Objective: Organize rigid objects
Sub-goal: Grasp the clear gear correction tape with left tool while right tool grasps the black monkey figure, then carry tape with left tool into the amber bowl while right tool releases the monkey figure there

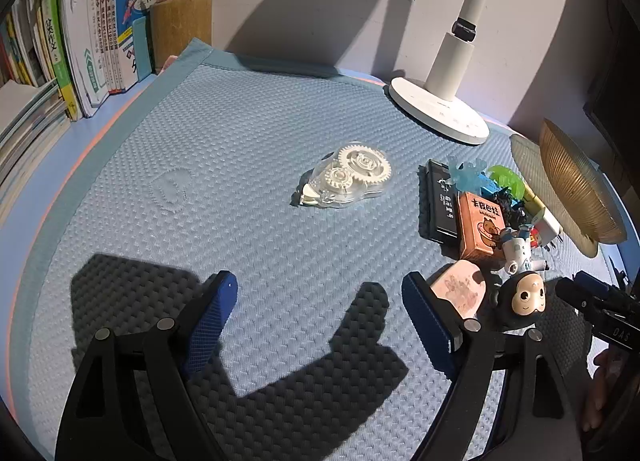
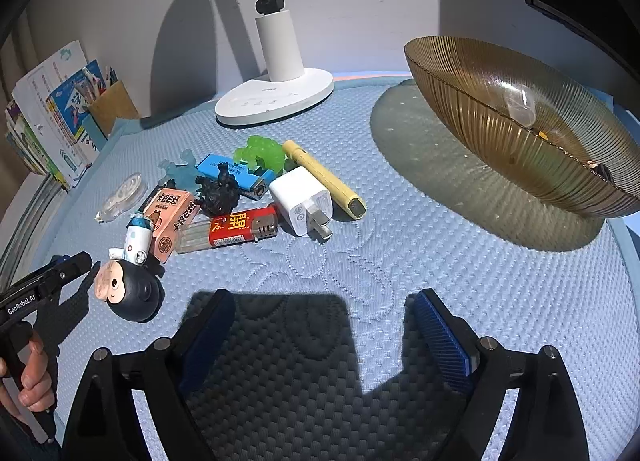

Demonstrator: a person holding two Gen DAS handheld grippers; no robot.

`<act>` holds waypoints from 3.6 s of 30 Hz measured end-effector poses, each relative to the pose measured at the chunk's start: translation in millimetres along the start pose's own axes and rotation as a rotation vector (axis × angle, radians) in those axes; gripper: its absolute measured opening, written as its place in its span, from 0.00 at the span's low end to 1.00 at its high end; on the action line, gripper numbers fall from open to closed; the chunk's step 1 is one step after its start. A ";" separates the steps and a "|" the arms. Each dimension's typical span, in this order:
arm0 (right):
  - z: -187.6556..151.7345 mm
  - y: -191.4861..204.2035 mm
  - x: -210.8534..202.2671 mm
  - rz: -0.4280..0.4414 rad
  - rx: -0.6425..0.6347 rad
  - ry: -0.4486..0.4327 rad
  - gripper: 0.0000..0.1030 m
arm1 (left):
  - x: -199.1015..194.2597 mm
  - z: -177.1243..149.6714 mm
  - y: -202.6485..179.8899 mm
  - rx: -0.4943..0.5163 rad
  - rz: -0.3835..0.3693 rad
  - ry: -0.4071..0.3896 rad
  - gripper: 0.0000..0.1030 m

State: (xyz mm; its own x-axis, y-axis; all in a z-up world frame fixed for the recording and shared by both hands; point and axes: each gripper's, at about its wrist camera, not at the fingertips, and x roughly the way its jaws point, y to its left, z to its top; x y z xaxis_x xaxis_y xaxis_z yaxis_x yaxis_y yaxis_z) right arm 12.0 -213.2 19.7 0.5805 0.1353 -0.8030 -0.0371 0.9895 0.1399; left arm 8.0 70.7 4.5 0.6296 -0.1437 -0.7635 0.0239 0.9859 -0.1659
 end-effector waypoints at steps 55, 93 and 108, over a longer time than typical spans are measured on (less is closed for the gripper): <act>-13.8 -38.6 -57.0 0.263 -0.115 0.124 0.44 | -38.0 -1.6 -97.1 0.381 -0.281 0.008 0.31; 52.2 -143.1 -147.9 -0.102 0.351 -0.243 0.47 | -54.7 82.9 -267.4 0.484 -0.424 -0.083 0.31; 90.5 -219.7 -71.8 -0.391 0.358 -0.074 0.47 | 61.0 90.9 -347.4 0.495 -0.329 0.107 0.35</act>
State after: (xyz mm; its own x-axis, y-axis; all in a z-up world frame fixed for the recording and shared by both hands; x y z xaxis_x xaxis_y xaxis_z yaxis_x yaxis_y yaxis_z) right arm 52.0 -444.9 99.0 0.5516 -0.2563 -0.7937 0.4654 0.8843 0.0379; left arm 108.6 -272.7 72.3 0.4466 -0.4302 -0.7845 0.5786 0.8077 -0.1134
